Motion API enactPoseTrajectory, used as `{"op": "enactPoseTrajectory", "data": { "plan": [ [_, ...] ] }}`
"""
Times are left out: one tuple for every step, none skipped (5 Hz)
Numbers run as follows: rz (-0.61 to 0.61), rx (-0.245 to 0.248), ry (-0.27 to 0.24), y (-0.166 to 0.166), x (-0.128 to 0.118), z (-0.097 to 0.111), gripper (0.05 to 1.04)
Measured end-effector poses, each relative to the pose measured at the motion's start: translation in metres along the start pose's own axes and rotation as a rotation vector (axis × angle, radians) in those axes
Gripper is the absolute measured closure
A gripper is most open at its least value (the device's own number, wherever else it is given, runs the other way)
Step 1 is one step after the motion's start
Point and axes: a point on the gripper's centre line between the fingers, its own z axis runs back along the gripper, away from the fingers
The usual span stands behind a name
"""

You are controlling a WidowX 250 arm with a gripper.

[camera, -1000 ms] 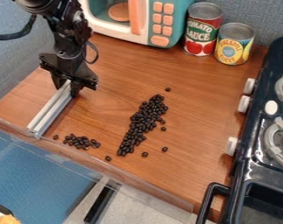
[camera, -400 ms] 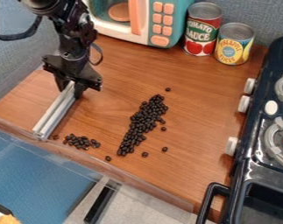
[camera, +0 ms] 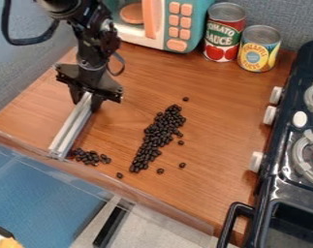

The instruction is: Sweep into pile

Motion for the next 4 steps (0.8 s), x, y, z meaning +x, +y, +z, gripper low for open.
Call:
{"op": "enactPoseTrajectory", "data": {
  "plan": [
    [0.007,-0.001,0.001,-0.005,0.000,0.001,0.704],
    [0.027,0.005,-0.002,-0.008,0.000,0.001,0.704],
    [0.041,0.011,-0.004,-0.013,0.000,0.002,0.704],
    [0.033,0.011,0.001,-0.021,-0.001,0.003,0.705]
  ]
}}
